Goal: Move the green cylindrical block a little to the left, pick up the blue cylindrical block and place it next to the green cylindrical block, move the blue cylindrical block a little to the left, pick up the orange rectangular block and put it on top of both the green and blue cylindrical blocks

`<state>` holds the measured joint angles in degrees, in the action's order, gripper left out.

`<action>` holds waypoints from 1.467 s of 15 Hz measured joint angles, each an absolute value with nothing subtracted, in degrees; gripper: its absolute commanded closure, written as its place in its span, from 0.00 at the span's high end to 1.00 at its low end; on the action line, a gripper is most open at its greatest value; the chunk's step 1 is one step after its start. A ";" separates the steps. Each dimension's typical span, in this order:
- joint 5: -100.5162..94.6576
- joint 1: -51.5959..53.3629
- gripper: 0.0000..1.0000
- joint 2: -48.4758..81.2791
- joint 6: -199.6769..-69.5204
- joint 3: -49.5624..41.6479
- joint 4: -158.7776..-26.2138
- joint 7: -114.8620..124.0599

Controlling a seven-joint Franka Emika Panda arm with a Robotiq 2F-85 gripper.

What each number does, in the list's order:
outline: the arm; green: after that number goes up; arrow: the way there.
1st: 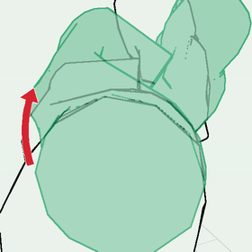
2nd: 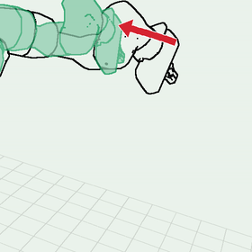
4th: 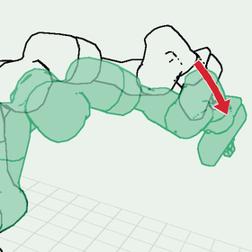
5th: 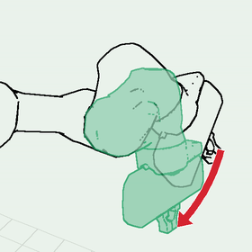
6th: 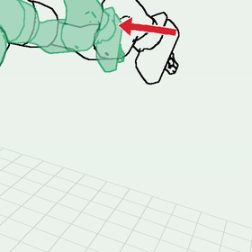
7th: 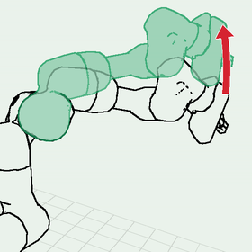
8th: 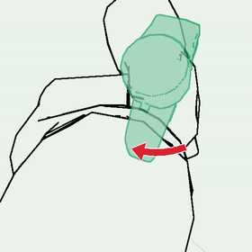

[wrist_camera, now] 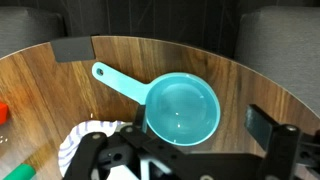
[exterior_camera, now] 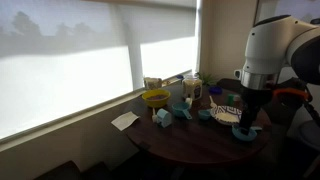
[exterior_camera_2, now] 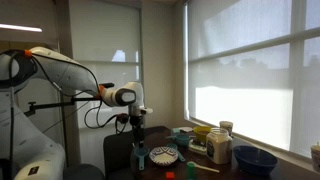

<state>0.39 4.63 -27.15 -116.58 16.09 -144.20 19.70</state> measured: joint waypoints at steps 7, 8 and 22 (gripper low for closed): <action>0.39 4.63 1.00 -27.15 -116.58 16.09 -144.20 19.70; 0.39 4.63 1.00 -27.15 -116.58 16.09 -144.20 19.70; -0.58 2.51 1.00 -27.05 -119.09 14.96 -143.05 24.93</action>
